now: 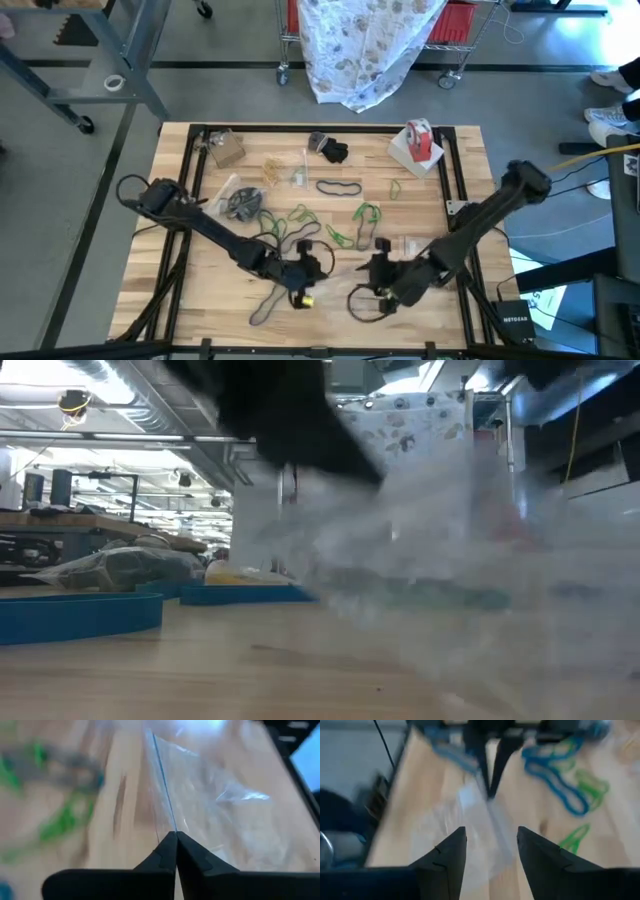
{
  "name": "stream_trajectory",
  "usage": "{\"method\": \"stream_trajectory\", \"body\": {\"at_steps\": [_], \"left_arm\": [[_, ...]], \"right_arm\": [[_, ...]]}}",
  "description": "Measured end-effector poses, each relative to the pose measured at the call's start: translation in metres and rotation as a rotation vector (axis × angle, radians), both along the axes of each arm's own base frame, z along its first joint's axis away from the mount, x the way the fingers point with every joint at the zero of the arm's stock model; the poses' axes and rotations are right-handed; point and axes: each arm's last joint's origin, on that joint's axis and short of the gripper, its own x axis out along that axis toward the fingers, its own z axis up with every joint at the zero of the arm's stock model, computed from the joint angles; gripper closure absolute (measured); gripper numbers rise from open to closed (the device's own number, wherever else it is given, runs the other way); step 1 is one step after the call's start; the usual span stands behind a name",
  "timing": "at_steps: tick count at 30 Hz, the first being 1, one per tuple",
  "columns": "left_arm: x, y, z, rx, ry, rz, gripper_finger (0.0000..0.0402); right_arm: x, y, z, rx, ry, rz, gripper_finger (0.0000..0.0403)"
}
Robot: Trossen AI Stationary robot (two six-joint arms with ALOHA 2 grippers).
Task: Sort rubber bands
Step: Open the transparent zip bag
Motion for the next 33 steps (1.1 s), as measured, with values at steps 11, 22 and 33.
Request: {"method": "stream_trajectory", "body": {"at_steps": [11,22,33], "left_arm": [[0.009,-0.027,0.055,0.623,-0.094,-0.135,0.0402],[0.013,-0.017,0.052,0.585,-0.062,-0.084,0.0401],[0.014,-0.01,0.05,0.508,-0.046,-0.022,0.0401]], "right_arm": [[0.033,-0.037,0.068,0.225,0.033,-0.049,0.0233],[0.06,-0.039,0.045,0.271,0.241,-0.128,0.0233],[0.064,-0.039,0.039,0.255,0.241,-0.174,0.0233]]}}
